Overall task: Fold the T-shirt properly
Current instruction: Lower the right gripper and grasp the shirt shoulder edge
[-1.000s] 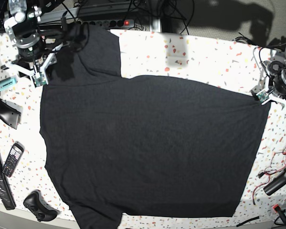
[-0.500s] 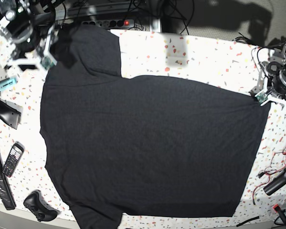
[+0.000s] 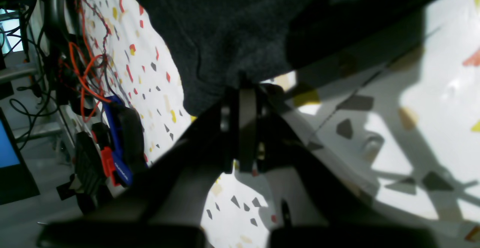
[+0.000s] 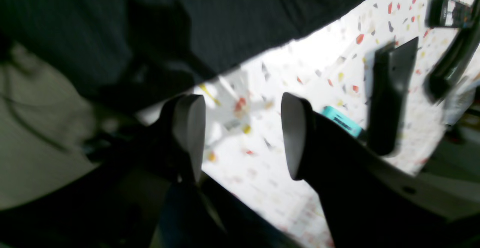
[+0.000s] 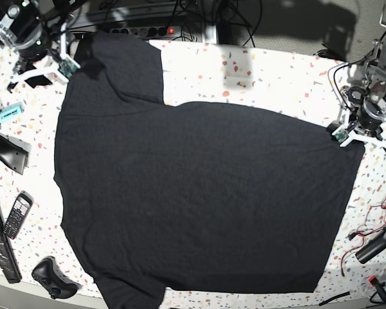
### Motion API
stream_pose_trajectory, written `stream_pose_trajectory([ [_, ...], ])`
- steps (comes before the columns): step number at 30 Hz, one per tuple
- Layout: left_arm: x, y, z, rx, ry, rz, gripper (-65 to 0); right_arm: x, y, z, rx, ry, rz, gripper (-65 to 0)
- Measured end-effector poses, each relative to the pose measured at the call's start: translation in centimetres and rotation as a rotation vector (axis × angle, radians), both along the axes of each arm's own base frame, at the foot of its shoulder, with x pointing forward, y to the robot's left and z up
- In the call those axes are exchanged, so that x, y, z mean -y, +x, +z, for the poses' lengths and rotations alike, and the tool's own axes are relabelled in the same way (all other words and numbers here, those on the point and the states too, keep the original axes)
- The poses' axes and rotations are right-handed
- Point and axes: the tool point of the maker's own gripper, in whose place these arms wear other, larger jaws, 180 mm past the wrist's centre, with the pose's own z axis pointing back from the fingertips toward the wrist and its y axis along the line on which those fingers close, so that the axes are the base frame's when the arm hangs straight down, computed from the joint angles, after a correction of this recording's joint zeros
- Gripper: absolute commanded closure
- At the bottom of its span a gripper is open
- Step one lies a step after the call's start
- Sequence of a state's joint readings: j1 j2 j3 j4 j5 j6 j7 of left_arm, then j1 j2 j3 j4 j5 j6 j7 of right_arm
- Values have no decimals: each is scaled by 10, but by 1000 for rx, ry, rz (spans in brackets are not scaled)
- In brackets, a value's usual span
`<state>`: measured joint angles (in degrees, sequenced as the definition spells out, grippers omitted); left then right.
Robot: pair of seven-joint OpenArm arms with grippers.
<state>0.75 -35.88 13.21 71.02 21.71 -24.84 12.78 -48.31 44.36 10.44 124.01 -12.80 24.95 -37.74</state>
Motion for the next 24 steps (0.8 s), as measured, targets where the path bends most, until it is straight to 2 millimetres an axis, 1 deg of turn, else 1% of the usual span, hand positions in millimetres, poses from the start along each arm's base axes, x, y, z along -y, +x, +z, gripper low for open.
stream_pose_trajectory([
  [2,-2,-1,0,-5,13,6,0,9,3,3,3,-58,36,-314],
  [6,-5,-1,0,-12,35,13,0,22,11,-6,21,-97,109,-314],
  [8,-4,-1,-1,-15,34,13,0,34,10,-11,12,-133,104,-314],
  [10,-4,-1,-1,-15,34,13,0,38,12,-12,13,-142,96,-314],
  [14,-4,0,0,-15,34,11,0,32,22,-16,10,-105,142,-292],
  [15,-4,0,0,-15,33,11,0,34,21,-20,1,-106,140,-292],
  [17,-4,1,0,-14,35,12,0,33,17,-31,-31,-106,141,-292],
  [21,-4,1,1,-14,36,12,0,19,11,-57,-96,-86,161,-292],
  [24,-4,2,1,-16,35,10,0,17,19,-67,-89,-108,140,-292],
])
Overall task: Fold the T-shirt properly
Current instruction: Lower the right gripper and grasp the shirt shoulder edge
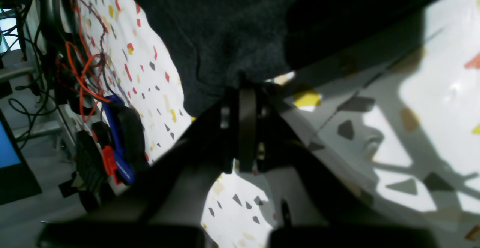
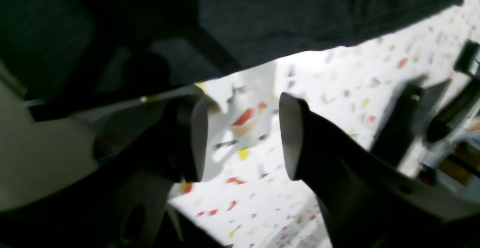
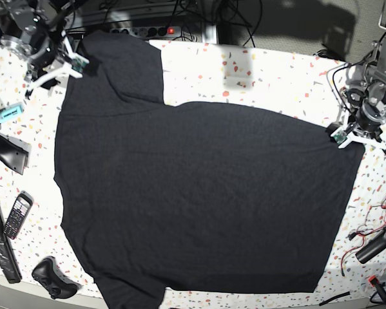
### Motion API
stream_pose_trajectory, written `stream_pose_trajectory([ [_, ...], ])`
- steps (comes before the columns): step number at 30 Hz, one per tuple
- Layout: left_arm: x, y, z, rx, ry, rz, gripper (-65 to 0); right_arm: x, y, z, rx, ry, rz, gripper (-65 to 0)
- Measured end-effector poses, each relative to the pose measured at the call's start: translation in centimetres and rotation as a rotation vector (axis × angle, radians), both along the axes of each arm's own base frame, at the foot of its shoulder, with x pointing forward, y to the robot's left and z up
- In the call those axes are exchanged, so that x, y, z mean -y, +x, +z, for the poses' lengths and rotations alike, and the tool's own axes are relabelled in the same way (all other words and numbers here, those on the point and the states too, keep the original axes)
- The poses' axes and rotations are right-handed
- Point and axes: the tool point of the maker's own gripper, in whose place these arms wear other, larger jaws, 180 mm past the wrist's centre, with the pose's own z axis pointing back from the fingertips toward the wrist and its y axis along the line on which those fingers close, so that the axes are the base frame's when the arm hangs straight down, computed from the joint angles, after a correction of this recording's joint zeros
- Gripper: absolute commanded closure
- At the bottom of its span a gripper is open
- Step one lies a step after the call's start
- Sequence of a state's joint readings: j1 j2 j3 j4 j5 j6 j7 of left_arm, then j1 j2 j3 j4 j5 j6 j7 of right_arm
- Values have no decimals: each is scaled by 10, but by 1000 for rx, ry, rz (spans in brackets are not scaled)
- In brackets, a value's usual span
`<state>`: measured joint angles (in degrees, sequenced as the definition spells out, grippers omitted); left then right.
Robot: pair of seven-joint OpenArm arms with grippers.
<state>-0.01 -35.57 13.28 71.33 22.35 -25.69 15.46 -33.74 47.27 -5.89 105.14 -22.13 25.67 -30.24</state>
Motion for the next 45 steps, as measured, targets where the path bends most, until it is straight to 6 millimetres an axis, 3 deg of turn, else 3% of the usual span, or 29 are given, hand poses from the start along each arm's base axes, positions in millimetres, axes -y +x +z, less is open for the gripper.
stream_pose_trajectory([
  [6,1,1,0,2,-7,-4,0,-11,2,-21,-56,-9,33,-292],
  [14,2,1,-1,0,-6,-5,0,-18,25,-18,-39,-16,-21,-292],
  [23,2,1,-1,0,-9,-7,0,-11,23,-17,-61,-30,-77,-292],
  [31,3,0,-1,0,-9,-9,0,26,11,-6,-56,-94,-71,-290],
  [36,4,1,0,3,-20,-7,0,33,12,3,-44,-120,-68,-290],
  [40,5,2,0,5,-28,-1,0,70,20,27,-11,-299,-87,-290],
  [45,5,1,0,4,-29,0,0,72,27,34,18,-299,-79,-290],
])
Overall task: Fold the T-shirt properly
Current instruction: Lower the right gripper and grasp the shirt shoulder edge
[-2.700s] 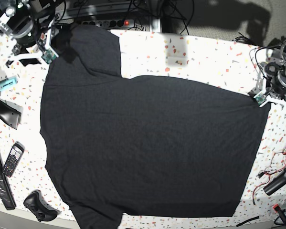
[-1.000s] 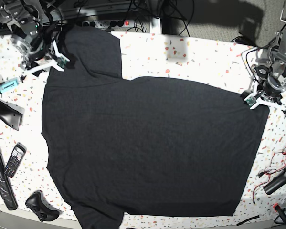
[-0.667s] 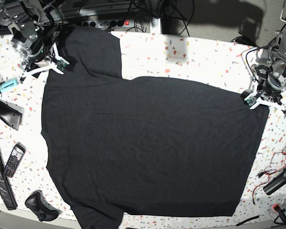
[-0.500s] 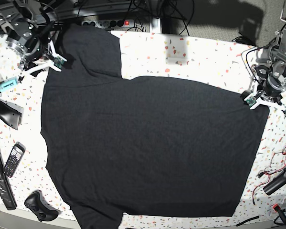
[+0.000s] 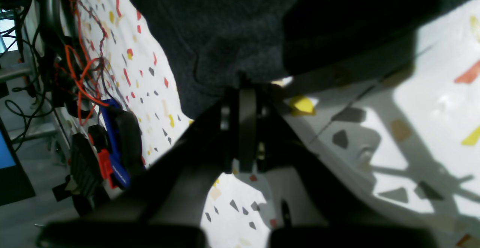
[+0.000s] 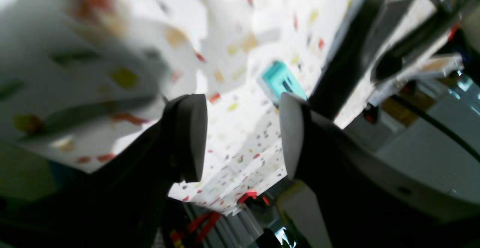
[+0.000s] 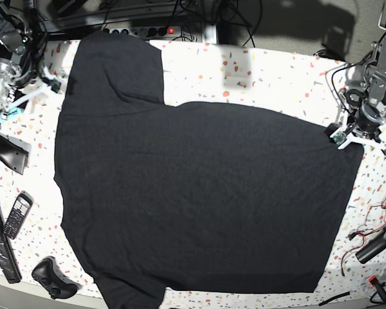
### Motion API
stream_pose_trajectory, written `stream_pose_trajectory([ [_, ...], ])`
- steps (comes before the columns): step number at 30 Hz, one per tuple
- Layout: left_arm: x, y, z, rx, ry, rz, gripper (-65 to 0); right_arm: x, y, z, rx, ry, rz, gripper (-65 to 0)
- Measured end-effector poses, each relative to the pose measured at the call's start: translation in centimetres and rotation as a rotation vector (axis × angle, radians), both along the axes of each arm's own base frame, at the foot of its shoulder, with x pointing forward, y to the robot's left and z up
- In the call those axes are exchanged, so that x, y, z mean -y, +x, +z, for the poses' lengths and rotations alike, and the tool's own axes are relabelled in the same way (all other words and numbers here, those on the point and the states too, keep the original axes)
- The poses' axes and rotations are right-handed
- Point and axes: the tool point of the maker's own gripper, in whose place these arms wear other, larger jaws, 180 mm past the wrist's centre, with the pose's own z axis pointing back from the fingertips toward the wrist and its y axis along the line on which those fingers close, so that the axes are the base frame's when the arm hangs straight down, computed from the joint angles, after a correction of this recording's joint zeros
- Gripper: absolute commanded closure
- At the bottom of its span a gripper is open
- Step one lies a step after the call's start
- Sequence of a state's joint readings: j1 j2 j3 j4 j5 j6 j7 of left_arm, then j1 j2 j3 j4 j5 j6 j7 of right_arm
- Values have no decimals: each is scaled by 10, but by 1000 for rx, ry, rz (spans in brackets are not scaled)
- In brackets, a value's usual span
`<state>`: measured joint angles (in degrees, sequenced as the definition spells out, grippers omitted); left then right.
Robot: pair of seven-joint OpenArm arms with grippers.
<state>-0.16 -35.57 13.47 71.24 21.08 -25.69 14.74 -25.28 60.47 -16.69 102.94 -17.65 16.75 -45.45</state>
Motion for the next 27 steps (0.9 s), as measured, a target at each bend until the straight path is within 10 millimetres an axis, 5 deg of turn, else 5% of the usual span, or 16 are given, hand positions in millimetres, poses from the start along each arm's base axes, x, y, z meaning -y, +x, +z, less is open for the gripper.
stream_pose_trajectory([
  [5,0,0,0,1,-3,0,0,-3,24,15,138,40,13,-290],
  [14,17,5,-2,29,-44,-1,0,-68,29,-7,185,302,124,-290],
  [22,26,8,-3,40,-62,1,0,-72,20,-17,111,309,150,-258],
  [27,26,8,-3,40,-64,2,0,-58,13,-27,69,276,131,-258],
])
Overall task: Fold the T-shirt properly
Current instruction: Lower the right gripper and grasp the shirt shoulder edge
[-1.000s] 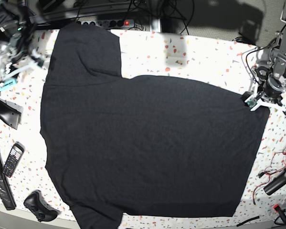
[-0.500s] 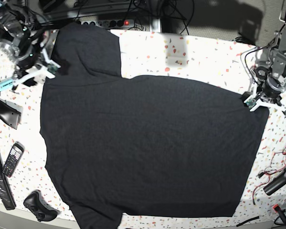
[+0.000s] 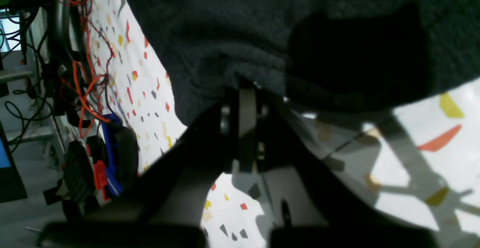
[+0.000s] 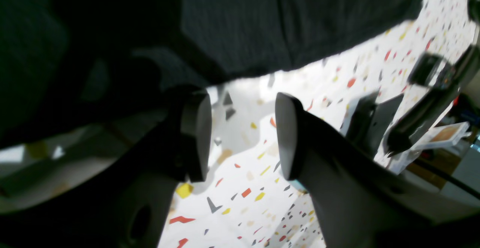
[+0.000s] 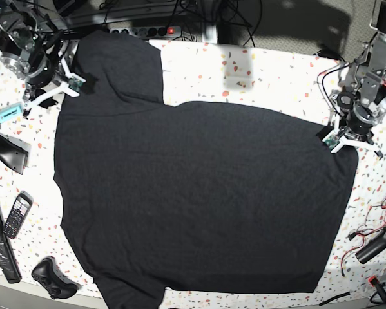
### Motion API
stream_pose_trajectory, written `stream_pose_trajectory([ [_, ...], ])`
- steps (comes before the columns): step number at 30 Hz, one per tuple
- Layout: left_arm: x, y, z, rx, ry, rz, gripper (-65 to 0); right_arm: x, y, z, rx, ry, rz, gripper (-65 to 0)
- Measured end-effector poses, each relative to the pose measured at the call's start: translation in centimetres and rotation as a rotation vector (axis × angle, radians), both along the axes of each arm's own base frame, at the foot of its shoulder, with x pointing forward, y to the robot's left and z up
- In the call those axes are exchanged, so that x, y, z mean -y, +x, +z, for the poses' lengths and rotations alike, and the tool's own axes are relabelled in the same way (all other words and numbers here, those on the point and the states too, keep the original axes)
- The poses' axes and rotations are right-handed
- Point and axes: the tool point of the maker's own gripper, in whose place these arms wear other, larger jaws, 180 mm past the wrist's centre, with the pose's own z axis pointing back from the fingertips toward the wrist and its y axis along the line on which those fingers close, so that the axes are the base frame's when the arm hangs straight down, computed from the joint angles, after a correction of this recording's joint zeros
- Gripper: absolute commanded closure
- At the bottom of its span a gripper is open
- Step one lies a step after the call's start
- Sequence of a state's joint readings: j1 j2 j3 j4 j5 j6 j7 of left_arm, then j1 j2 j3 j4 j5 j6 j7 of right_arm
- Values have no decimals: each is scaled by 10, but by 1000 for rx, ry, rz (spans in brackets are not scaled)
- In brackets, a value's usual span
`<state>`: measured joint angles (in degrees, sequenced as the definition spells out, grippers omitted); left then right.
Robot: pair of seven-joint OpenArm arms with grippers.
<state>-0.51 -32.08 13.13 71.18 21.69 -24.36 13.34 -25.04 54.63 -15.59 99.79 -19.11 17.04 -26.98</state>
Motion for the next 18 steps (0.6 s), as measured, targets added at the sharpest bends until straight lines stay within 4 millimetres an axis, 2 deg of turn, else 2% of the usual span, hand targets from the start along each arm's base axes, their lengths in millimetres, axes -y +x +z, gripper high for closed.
stream_pose_trajectory([
  [4,0,0,0,0,-1,-1,0,5,0,-2,-2,-13,-4,-258],
  [8,0,0,0,0,0,0,0,2,-2,-4,-17,-3,15,-258],
  [14,0,0,0,0,-1,-1,0,-16,-4,-13,-20,49,4,-258],
  [18,2,1,1,7,-9,-8,0,-24,9,-10,18,79,-12,-258],
])
